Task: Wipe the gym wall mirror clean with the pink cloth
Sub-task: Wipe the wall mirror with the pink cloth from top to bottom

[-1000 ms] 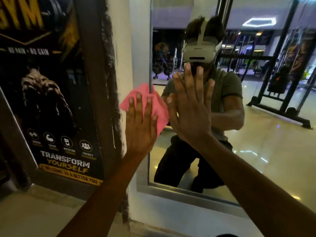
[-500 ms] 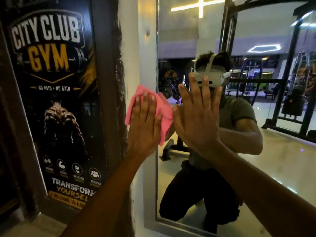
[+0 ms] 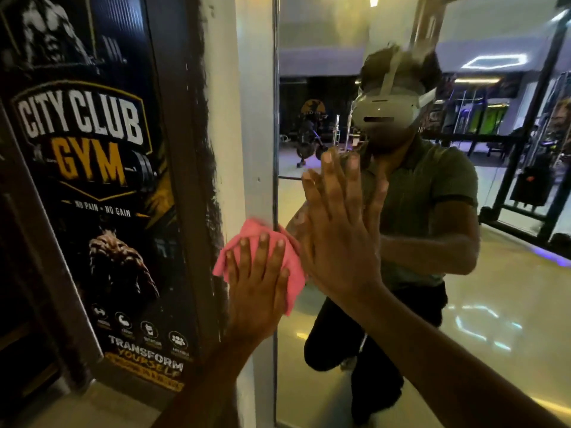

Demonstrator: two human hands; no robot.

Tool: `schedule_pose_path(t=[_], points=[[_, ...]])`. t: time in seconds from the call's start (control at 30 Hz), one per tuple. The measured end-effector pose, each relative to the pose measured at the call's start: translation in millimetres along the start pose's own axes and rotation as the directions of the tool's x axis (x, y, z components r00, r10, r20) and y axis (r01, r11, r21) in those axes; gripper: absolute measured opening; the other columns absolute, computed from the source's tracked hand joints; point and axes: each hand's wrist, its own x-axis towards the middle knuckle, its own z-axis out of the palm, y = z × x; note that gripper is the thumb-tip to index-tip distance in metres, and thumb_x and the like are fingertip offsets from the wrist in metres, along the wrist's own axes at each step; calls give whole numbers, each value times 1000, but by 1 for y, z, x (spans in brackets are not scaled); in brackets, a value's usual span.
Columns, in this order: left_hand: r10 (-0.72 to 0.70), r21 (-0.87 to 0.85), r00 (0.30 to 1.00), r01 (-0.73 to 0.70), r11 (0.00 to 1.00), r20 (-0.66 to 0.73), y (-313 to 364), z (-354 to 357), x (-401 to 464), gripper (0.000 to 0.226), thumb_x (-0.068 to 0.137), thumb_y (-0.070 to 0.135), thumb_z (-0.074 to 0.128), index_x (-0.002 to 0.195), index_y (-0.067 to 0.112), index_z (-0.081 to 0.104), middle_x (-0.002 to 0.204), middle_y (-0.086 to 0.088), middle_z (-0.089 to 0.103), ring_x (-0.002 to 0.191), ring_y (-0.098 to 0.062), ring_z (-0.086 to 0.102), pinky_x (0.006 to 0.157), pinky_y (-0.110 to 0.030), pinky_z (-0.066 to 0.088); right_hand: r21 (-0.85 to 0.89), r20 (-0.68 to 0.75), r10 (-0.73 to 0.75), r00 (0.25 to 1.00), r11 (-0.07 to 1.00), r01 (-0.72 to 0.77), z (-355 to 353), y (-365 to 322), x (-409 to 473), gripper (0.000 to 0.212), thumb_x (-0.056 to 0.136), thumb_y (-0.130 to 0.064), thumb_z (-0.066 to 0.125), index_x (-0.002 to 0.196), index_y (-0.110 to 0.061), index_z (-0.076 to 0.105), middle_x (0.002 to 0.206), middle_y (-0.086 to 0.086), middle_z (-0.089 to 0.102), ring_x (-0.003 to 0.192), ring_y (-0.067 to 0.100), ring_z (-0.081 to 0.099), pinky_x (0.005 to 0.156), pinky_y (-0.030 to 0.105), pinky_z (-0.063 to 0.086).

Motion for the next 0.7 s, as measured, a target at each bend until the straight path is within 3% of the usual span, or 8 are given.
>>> schedule_pose_path(t=[0.13,0.27,0.4,0.47,0.53,0.6,0.7], points=[[-12,-3,1000,12,1000,18,-8,-41,82,65,117,51,22,174,24,7,181,-11,3,168,-37,-1,134,-64,3,8,-20,-3,1000,1000,3,-26,12,70,62,119,-50,18,174,-23,23,183,15,12,169,42,8,134,62,-11],[-36,17,993,34,999,112,4,-54,81,69,112,50,44,169,13,30,176,-21,23,165,-47,15,125,-74,24,-12,84,15,996,1000,-14,-51,13,112,70,116,-57,5,175,-24,24,183,14,7,169,42,6,132,67,-5],[-43,-31,997,45,998,63,-10,-79,156,75,111,49,49,171,17,19,176,-22,24,165,-48,12,132,-69,10,-31,113,32,993,999,-29,-72,24,160,70,116,-59,31,176,-24,19,183,14,6,169,42,5,133,67,-5],[-24,-37,999,26,999,45,-6,-80,162,80,108,49,60,170,14,23,173,-24,30,161,-52,24,129,-73,19,-25,117,77,990,997,-74,-79,28,182,71,115,-55,40,175,-24,20,183,14,6,169,42,4,133,68,-4],[-43,-42,998,45,998,48,5,-85,153,87,106,50,65,171,13,20,174,-23,26,158,-54,30,124,-75,29,-18,134,61,989,998,-59,-89,30,192,71,115,-53,42,175,-22,21,183,15,7,169,43,4,133,69,-2],[-56,-88,998,55,995,-6,1,-92,180,83,109,50,56,172,14,16,174,-23,23,159,-54,26,124,-75,27,7,150,46,988,999,-47,-98,38,199,70,115,-52,42,175,-20,24,183,16,8,169,42,4,133,70,2],[14,-36,993,-18,999,-114,-10,-101,254,65,112,43,59,160,10,31,169,-28,35,157,-57,29,127,-75,21,25,100,76,992,997,-79,-116,55,214,69,116,-49,42,175,-19,23,183,15,6,169,41,2,134,69,1]])
